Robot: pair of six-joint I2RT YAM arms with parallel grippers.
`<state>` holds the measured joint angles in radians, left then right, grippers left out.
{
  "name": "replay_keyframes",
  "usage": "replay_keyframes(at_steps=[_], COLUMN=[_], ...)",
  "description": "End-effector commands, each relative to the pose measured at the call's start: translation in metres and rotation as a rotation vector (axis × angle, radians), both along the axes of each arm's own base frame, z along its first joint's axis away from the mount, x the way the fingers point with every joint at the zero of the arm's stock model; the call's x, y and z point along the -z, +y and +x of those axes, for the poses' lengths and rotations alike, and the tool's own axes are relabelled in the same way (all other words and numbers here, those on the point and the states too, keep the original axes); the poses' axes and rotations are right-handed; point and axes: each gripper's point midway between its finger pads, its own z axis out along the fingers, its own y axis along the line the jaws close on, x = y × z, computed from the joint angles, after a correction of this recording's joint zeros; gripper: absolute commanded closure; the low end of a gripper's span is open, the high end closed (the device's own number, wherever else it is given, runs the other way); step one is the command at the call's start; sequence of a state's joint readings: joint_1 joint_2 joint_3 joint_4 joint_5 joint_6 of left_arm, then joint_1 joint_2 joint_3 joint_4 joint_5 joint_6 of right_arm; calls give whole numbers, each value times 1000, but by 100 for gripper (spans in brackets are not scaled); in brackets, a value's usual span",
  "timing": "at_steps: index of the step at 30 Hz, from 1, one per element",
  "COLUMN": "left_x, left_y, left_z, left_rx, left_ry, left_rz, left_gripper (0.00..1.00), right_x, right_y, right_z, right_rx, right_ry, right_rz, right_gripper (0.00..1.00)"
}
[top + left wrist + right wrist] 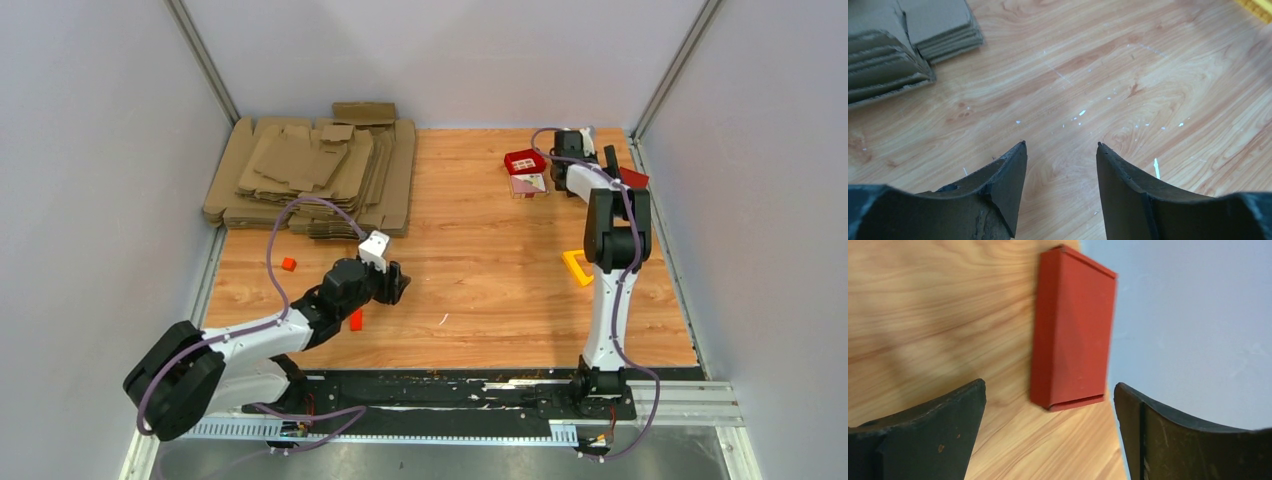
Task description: Fold the paper box
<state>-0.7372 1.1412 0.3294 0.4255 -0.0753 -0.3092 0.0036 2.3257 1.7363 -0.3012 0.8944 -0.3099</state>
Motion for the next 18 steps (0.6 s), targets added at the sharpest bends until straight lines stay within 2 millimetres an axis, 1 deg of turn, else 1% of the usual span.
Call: replay_keyframes(at_steps=[1,3,5,6,7,8,9,10,11,13,15,16,17,18], left_x=[-35,-41,-45,-47,-49,-51,-53,-54,-56,-61,-64,-65,-65,-66], left_y=[-1,1,3,4,5,5,7,9,12,16,22,26,31,35], left_z=[2,1,0,-1,-1,-2,-2,-2,-1,-1,2,3,5,5], left_rx=[9,10,10,10,9,7,-2,-14,-26,-44,-79,-103,-127,-148], left_ry=[-113,-135,-148,-152,-157,-161,-163,-164,-168,-179,-191,-195,-201,-207], left_rz=[-81,-88,-87,-89,-91,-93,-95,-98,-101,-106,-104,-99,-96,-97], left_gripper=[37,35,32,29,24,15,3,1,0,0,0,0,0,0], right_x=[-37,-49,-62,-70,-73,-90,-96,-107,-116,-127,-135,-138,-127,-132], right_y=[69,93,114,124,132,140,146,151,155,164,171,172,173,174], right_z=[21,19,13,9,1,-5,-13,-22,-32,-53,-74,-84,-97,-103], right_rx=[-154,-211,-259,-286,-308,-344,-372,-400,-432,-506,-566,-584,-588,-603], right_ry=[-179,-215,-242,-261,-265,-309,-332,-368,-403,-458,-508,-532,-520,-557], right_rz=[283,344,396,426,463,503,537,564,587,630,660,670,686,693], right_gripper=[0,0,0,0,0,0,0,0,0,0,0,0,0,0])
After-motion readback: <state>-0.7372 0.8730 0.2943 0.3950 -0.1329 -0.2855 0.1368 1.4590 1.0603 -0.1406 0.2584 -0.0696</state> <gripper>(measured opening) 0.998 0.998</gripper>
